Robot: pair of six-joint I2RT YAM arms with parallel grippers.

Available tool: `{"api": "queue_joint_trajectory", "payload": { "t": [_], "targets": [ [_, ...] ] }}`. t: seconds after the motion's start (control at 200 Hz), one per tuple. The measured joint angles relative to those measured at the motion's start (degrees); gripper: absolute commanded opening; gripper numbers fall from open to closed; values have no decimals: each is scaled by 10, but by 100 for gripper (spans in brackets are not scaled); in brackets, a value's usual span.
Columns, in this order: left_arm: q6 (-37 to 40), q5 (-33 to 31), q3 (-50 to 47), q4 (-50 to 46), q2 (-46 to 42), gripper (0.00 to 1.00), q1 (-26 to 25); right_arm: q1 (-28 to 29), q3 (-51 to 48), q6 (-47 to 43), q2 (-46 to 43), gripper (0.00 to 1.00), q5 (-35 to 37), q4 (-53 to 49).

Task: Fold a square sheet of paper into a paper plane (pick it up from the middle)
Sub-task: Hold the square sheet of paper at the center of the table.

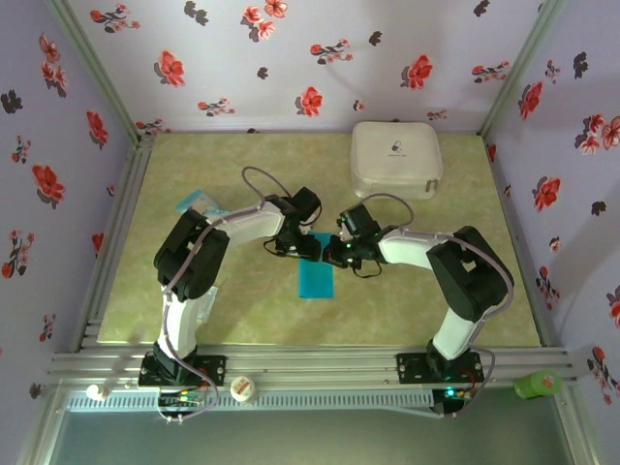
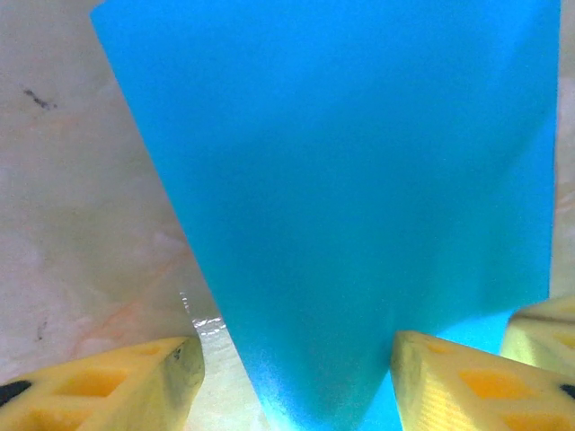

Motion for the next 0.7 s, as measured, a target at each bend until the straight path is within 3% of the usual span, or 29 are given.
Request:
{"api": "queue_joint_trajectory", "payload": {
  "t": [0.47, 0.7],
  "targets": [
    [-8, 1, -4, 5, -6, 61, 0, 3, 13, -37, 17, 0, 19, -22],
    [-49, -14, -73, 74, -72, 64, 9, 6, 41, -72, 24, 0, 40, -71]
  ]
}}
